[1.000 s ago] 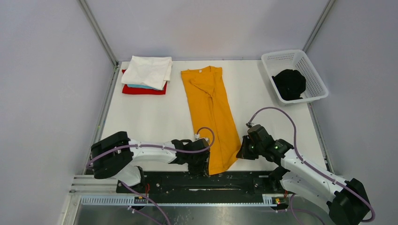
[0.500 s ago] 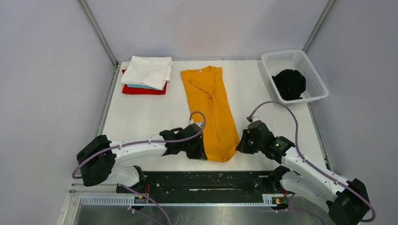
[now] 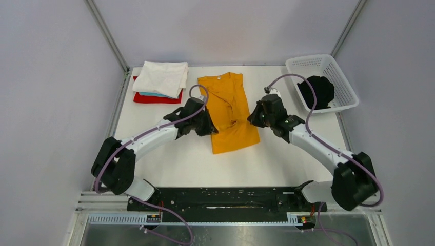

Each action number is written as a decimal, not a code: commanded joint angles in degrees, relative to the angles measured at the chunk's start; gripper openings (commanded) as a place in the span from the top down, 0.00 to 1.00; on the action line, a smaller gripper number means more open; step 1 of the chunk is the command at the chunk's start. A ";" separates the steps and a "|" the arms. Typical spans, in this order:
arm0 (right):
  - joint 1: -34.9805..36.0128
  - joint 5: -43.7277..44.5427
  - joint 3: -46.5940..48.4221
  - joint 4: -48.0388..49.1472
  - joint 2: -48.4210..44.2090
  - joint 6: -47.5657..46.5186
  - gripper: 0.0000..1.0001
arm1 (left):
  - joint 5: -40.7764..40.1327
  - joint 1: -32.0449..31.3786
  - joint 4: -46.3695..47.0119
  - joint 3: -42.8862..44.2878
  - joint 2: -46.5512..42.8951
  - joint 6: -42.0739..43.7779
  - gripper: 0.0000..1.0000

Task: Fold and stack the t-shirts
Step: Fold the folded rectangular tshirt in 1/3 of the way

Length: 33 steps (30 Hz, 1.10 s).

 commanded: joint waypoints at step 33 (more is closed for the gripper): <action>-9.36 -5.06 12.34 8.02 21.59 -8.22 0.03 | -2.95 10.02 3.77 5.71 6.41 4.28 0.01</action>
